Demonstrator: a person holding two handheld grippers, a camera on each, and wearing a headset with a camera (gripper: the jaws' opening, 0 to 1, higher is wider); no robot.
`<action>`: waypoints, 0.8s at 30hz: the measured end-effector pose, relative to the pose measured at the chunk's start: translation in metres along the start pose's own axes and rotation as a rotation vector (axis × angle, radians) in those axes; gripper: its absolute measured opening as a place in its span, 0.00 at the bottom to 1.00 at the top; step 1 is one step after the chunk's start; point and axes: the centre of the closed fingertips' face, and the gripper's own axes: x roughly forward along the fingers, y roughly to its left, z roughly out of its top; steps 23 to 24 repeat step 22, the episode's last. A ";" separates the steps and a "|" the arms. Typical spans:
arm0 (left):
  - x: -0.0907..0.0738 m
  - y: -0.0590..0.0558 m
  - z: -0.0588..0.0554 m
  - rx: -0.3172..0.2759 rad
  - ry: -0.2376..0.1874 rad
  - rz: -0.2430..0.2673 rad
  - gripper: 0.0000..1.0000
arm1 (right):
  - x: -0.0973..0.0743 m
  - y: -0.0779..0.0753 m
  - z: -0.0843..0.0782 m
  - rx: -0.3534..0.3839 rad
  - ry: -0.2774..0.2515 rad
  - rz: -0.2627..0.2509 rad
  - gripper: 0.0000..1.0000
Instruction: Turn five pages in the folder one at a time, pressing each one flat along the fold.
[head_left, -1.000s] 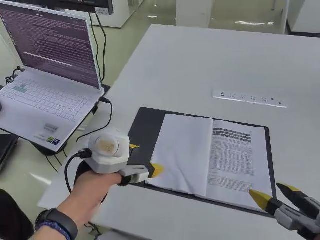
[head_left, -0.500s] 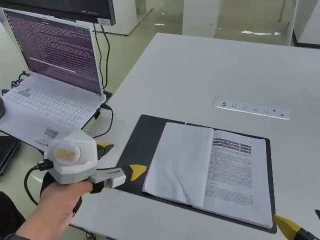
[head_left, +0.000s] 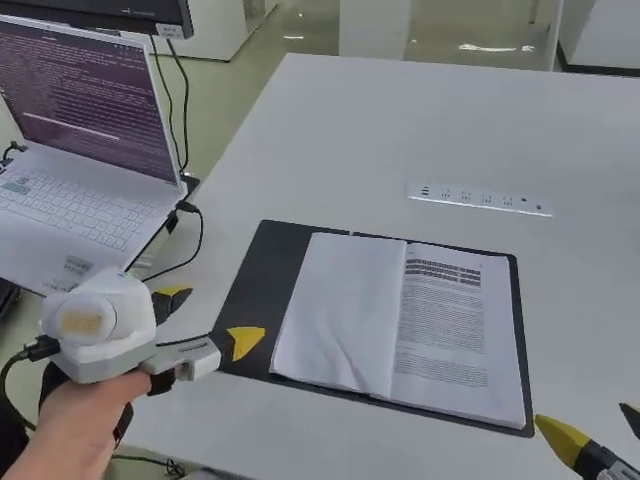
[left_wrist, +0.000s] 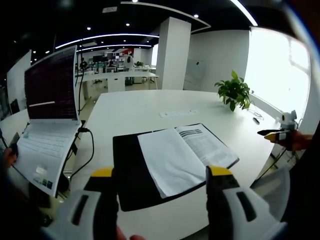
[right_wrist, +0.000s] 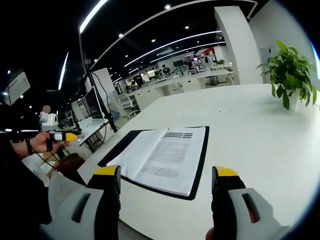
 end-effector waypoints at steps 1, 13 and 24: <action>0.000 0.000 0.000 -0.001 0.000 0.000 0.72 | 0.000 0.001 0.001 0.000 -0.003 0.000 0.74; 0.000 -0.006 0.007 0.009 -0.016 -0.009 0.73 | -0.005 0.005 -0.001 0.001 -0.001 -0.020 0.75; 0.001 -0.010 0.011 0.015 -0.035 -0.015 0.76 | -0.006 0.010 0.000 -0.011 0.004 -0.021 0.75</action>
